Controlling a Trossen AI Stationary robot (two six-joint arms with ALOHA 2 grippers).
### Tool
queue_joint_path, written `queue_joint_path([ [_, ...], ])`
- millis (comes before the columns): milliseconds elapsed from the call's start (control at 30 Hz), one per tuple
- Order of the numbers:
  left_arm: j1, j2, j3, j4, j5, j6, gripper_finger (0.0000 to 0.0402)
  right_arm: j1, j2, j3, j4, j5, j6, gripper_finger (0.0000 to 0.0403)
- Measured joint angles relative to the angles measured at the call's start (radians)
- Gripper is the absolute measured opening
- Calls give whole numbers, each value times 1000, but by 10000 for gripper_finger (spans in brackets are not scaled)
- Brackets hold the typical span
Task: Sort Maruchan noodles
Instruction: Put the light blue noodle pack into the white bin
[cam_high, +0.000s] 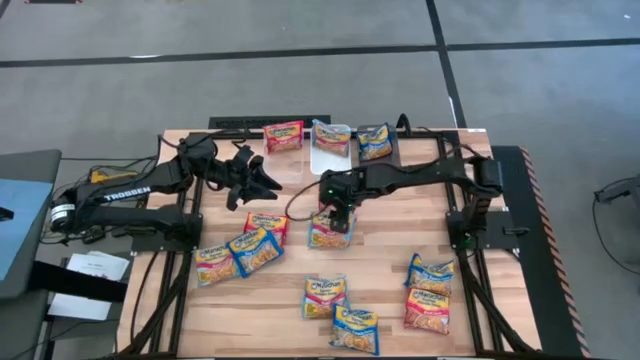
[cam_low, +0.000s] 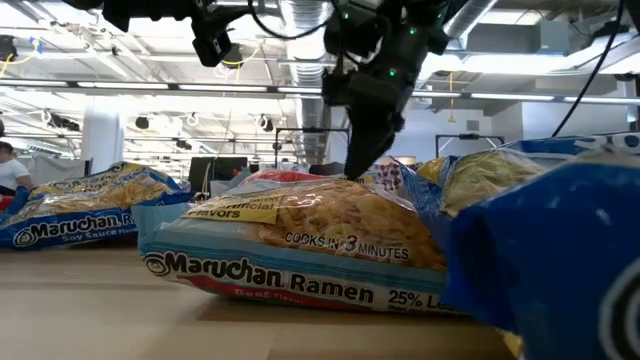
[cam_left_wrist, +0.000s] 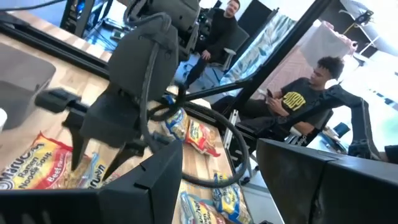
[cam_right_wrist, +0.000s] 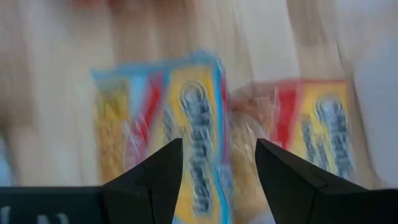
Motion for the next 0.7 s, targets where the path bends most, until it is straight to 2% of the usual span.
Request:
queue_joint_path([
  [500, 3, 2, 0, -16, -26, 8, 193, 18, 89, 0, -50, -70, 31, 223],
  [600, 4, 2, 0, -17, -26, 8, 193, 21, 95, 4, -44, -70, 51, 205],
  [700, 4, 2, 0, -14, -26, 8, 193, 21, 95, 1, -67, -71, 70, 164],
])
